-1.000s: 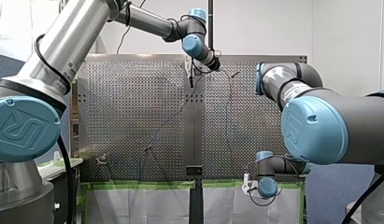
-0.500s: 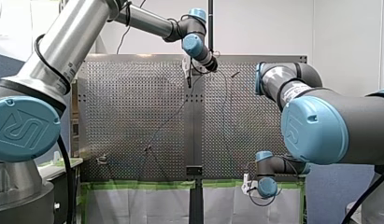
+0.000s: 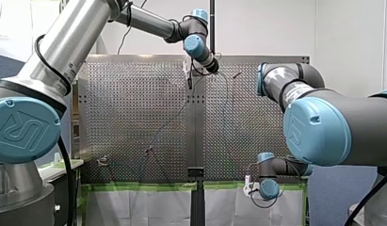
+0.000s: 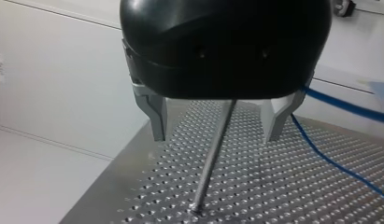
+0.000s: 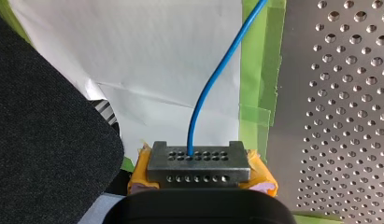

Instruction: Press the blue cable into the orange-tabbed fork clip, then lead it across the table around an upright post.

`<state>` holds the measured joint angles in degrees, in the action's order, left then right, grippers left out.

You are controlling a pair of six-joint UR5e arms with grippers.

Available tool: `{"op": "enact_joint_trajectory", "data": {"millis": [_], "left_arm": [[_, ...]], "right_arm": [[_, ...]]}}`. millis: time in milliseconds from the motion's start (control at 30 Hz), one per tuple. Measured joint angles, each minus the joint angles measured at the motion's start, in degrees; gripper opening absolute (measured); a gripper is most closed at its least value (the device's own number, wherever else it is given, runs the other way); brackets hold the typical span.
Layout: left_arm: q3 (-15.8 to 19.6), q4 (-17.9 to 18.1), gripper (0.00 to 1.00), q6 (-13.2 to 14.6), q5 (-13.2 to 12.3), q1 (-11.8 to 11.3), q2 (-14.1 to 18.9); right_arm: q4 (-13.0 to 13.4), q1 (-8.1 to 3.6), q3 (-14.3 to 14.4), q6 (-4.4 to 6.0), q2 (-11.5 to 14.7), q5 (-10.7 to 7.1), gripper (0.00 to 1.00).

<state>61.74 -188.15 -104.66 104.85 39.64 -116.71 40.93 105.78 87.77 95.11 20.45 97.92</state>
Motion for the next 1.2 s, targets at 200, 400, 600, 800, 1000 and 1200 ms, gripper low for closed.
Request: {"op": "enact_joint_trajectory", "data": {"millis": [200, 400, 600, 800, 1000, 1200], "left_arm": [[2.5, 0.2, 0.99, 2.0, 0.5, -0.3, 0.0], [5.3, -1.9, 0.99, 4.4, 2.4, -0.4, 0.0], [7.2, -4.9, 0.99, 5.6, 5.3, -0.5, 0.0], [7.3, -6.1, 0.99, 6.1, 6.6, -0.5, 0.0], [7.3, -6.2, 0.99, 6.2, 6.5, -0.5, 0.0], [7.3, -5.4, 0.99, 6.1, 6.2, -0.1, 0.0]], "right_arm": [[-0.2, 0.00, 0.0, 0.00, 0.6, -0.15, 0.00], [-0.5, 0.10, 0.0, 0.00, 3.2, -0.78, 0.00], [-2.6, 0.13, 0.1, 0.09, 6.4, -1.58, 0.00], [-5.6, -0.28, 1.3, 1.34, 9.8, -2.13, 0.00], [-6.7, -1.09, 4.2, 3.61, 13.2, -2.34, 0.00], [-8.7, -1.39, 5.1, 4.73, 16.5, -2.37, 0.00]]}}
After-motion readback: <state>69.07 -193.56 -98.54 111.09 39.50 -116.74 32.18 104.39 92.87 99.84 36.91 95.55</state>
